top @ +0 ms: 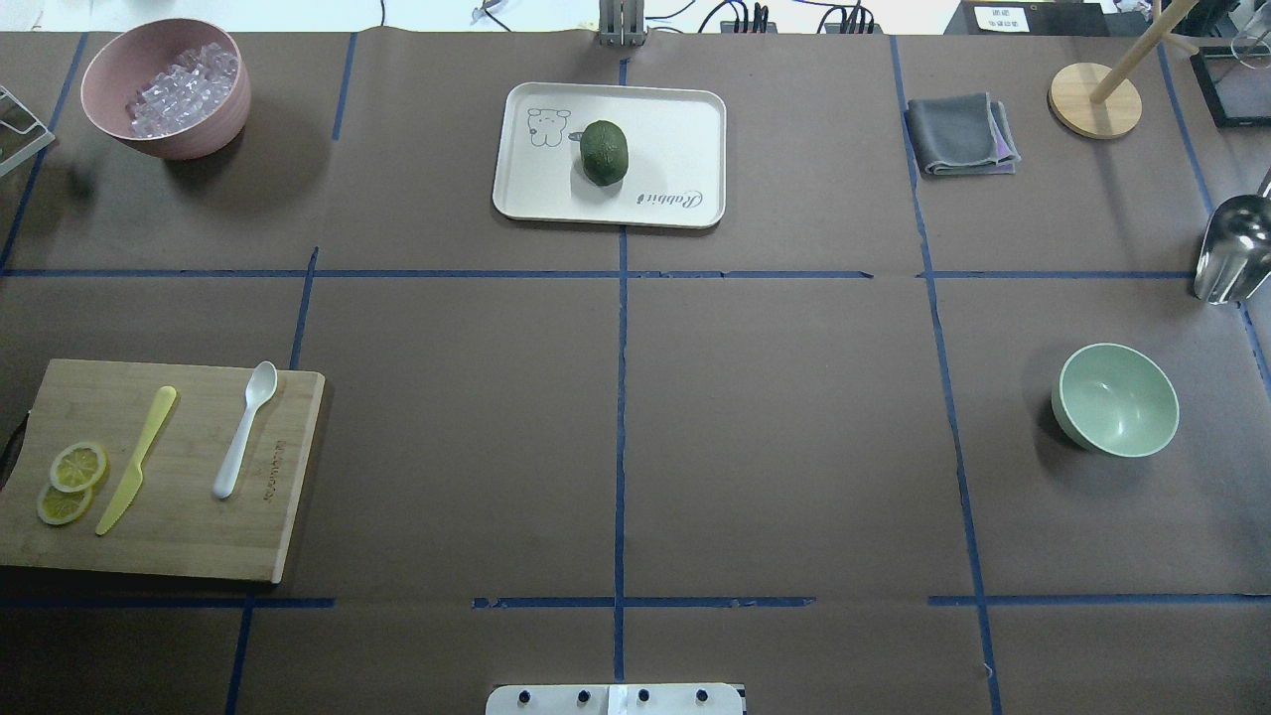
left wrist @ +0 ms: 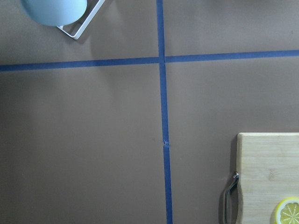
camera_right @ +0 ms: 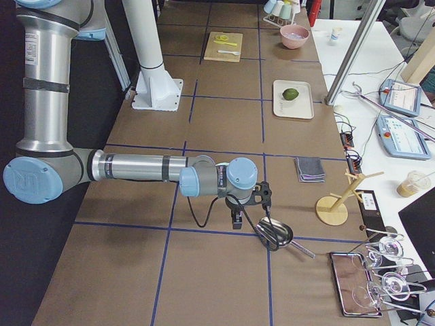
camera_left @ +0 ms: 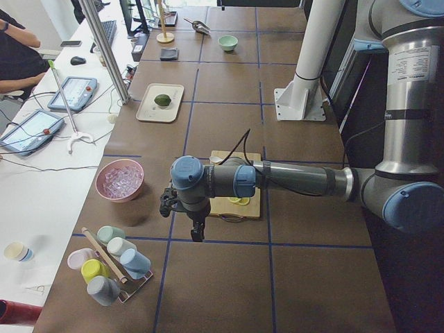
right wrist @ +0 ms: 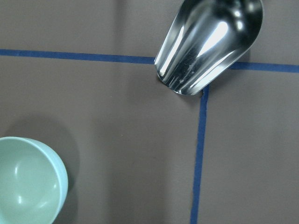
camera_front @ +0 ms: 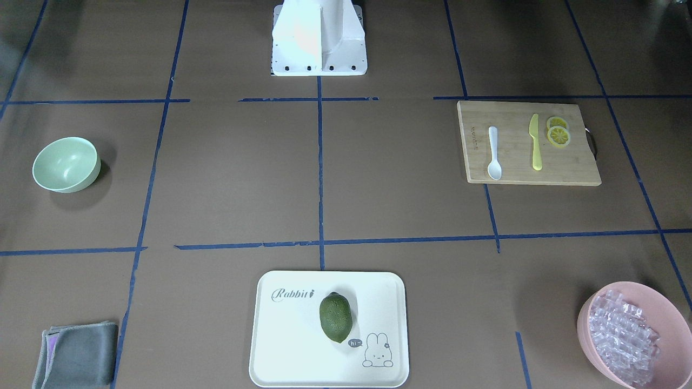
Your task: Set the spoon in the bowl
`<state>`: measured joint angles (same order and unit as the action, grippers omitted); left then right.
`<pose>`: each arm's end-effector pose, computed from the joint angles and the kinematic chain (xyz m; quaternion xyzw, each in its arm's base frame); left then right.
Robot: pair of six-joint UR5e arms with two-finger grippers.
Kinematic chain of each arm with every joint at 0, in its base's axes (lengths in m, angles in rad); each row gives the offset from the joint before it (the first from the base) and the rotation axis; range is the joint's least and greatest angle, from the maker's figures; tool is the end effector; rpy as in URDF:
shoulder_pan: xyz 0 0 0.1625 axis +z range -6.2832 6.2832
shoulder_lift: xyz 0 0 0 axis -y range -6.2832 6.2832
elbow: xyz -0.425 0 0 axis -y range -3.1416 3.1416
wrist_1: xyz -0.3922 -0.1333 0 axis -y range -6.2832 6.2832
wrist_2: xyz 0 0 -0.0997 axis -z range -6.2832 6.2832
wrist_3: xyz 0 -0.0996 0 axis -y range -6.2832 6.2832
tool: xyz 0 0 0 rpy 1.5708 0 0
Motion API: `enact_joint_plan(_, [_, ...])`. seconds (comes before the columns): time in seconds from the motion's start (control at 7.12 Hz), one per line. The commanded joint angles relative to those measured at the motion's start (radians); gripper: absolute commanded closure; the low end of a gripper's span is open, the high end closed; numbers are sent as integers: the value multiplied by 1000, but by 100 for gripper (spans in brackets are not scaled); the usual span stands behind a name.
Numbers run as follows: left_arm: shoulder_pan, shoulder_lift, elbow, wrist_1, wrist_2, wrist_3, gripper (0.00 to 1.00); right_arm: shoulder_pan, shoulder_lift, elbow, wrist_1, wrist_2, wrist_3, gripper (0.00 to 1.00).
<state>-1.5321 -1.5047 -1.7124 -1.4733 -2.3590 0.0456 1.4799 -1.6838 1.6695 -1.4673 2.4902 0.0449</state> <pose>-0.0448 -0.4632 0.6294 -0.0088 0.3840 0.0347 0.9226 0.0131 -0.4520 0.6417 0.0098 -0.4449 -0.0404 0.8946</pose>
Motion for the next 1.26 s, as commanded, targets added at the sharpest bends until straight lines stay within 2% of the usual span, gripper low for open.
enact_joint_plan(0.0, [3, 1, -3, -1, 0, -1, 0, -128, 3, 39, 81, -26, 202, 0])
enact_joint_plan(0.28, [3, 1, -3, -1, 0, -3, 0, -255, -4, 35, 296, -72, 458, 1])
enact_joint_plan(0.56, [3, 1, -4, -1, 0, -3, 0, -375, -2, 6, 378, -140, 600, 1])
enact_joint_plan(0.84, [3, 1, -4, -1, -2, -3, 0, -412, -2, -46, 454, -155, 609, 1])
enact_joint_plan(0.98, [3, 1, -4, -1, -2, -3, 0, -426, -2, -48, 456, -155, 609, 2])
enact_joint_plan(1.12, [3, 1, -6, -1, -2, -3, 0, -435, -2, -57, 458, -157, 610, 17])
